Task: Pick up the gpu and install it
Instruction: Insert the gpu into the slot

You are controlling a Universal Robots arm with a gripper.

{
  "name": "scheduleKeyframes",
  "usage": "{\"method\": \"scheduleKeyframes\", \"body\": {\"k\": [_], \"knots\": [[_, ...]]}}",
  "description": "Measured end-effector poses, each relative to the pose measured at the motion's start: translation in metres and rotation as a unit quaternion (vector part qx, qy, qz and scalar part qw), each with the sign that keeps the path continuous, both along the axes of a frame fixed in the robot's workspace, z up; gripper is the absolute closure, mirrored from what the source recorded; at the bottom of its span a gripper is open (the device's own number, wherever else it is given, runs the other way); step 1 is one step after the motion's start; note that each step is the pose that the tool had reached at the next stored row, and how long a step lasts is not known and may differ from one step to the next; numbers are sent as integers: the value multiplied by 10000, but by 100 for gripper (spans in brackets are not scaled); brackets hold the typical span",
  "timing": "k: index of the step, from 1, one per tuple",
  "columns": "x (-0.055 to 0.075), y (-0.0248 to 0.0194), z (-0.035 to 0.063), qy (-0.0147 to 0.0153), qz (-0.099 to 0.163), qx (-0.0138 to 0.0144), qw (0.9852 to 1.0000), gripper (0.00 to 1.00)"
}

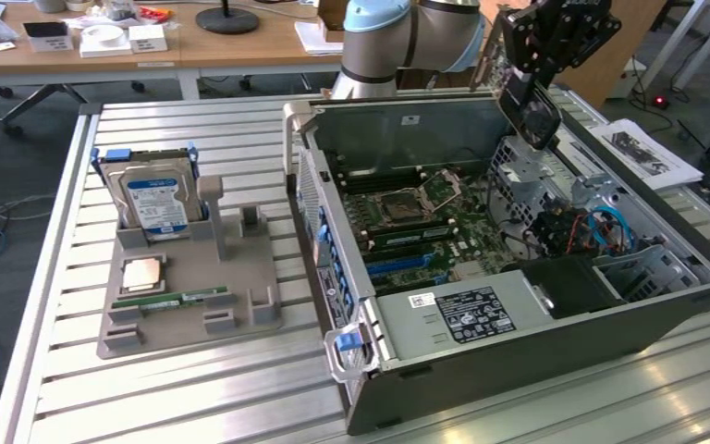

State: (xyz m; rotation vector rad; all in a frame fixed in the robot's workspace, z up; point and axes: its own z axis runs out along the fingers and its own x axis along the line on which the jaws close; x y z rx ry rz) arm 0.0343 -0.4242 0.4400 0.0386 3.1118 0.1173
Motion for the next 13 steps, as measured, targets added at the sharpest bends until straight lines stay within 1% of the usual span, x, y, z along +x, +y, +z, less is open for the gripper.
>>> {"method": "scheduleKeyframes", "body": {"k": [2, 4, 6, 9, 11, 13], "knots": [[-2, 0, 0, 0, 400, 0, 9992, 73], [-3, 0, 0, 0, 541, 0, 9985, 73], [-3, 0, -1, 0, 905, -2, 9959, 73], [-4, 0, -3, 0, 1134, -3, 9935, 73], [-3, 0, -4, 0, 1291, -3, 9916, 73], [-3, 0, -5, 0, 1453, -3, 9894, 73]]}}
